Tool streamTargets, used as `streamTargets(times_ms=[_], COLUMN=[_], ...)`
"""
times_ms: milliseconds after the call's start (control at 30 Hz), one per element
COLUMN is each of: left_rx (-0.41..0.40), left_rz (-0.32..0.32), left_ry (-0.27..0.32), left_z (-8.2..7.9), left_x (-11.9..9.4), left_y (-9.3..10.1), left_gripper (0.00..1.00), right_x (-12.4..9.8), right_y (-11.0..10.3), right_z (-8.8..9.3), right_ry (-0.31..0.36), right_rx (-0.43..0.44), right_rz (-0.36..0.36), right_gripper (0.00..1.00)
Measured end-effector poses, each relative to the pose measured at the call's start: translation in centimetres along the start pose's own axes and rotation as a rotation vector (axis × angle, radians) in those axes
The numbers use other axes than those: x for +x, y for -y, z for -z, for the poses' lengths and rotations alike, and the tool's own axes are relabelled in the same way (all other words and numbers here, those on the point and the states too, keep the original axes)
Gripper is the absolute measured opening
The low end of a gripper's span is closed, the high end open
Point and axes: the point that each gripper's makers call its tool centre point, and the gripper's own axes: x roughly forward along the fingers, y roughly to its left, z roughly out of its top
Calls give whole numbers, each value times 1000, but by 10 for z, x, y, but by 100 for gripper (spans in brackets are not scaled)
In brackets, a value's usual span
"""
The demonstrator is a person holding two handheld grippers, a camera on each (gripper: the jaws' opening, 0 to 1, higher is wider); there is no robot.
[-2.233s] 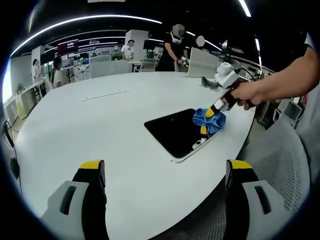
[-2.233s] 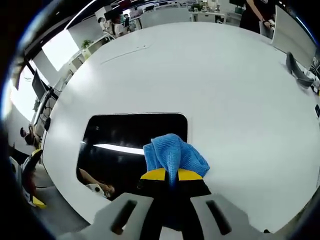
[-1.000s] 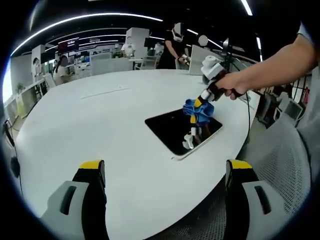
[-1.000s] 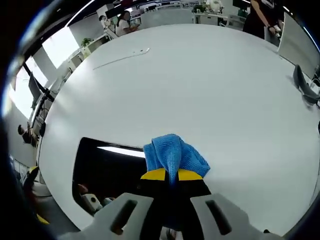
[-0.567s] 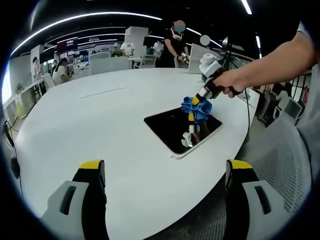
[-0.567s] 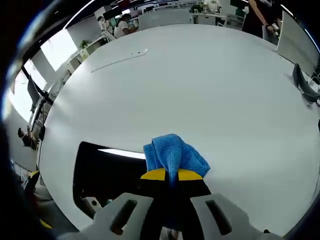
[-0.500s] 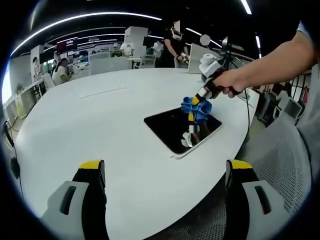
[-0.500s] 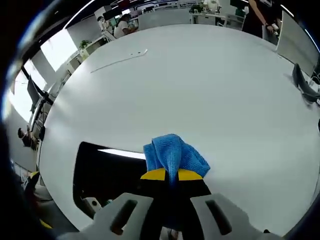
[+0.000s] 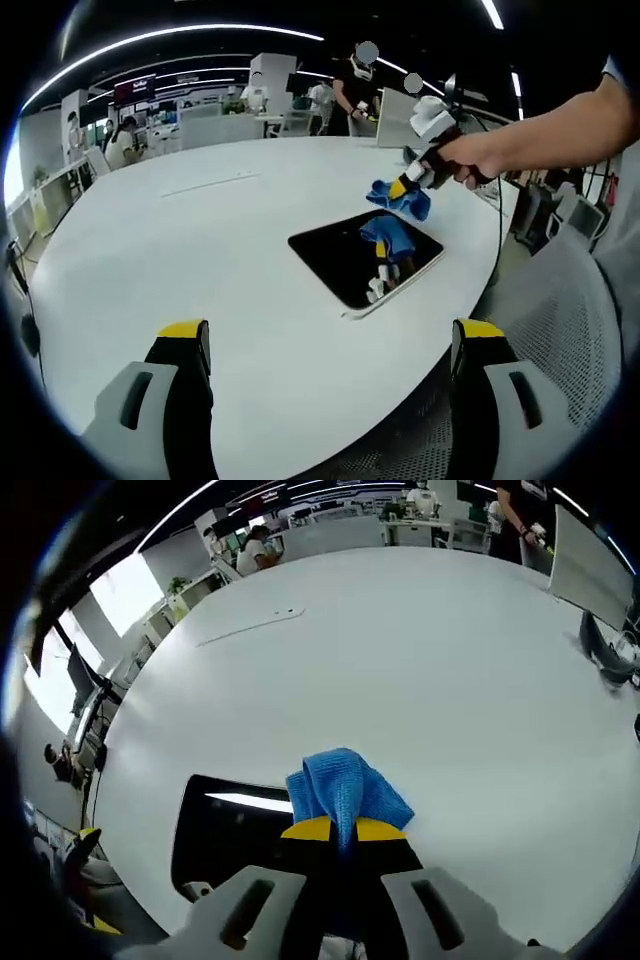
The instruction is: Wipe the mirror surface with the cleaning cloth until all visible marks leave the cleaned area.
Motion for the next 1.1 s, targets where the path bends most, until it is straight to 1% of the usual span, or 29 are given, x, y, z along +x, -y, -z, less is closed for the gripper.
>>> streamTargets(times_ms=[67,267,400,533,600,700,800,900,1033,1100], left_rx=[-2,-2,-9,-3,0,4,4,-3,-16,-9], left_rz=[2,2,7,3,1,-2,-2,5,5,-6], left_ry=[-5,-3,-5,-9,-15,-20,-22,-22,-29,-39], left_z=[1,0,1,3,3,5,5,5,7,9], left_x=[0,1,1,1,1,1,1,0,0,1], left_y=[0,1,2,1,2,1,1,1,0,-2], left_gripper=[99,99,99,99,99,99,99,99,99,99], right_x=[-6,-29,-43,-51,-53,-51,-43,-32,-19,-15], right_y=[3,26,48,62,66,71,77,84,87,87], right_z=[-1,-1,4,11,14,15,19,28,40,43], right_ry=[7,22,28,22,19,16,10,-17,-54,-61], right_rx=[-5,8,13,25,29,35,34,39,63,65], right_rz=[2,18,38,53,58,63,73,86,91,93], right_gripper=[0,0,0,0,0,0,1,1,1,1])
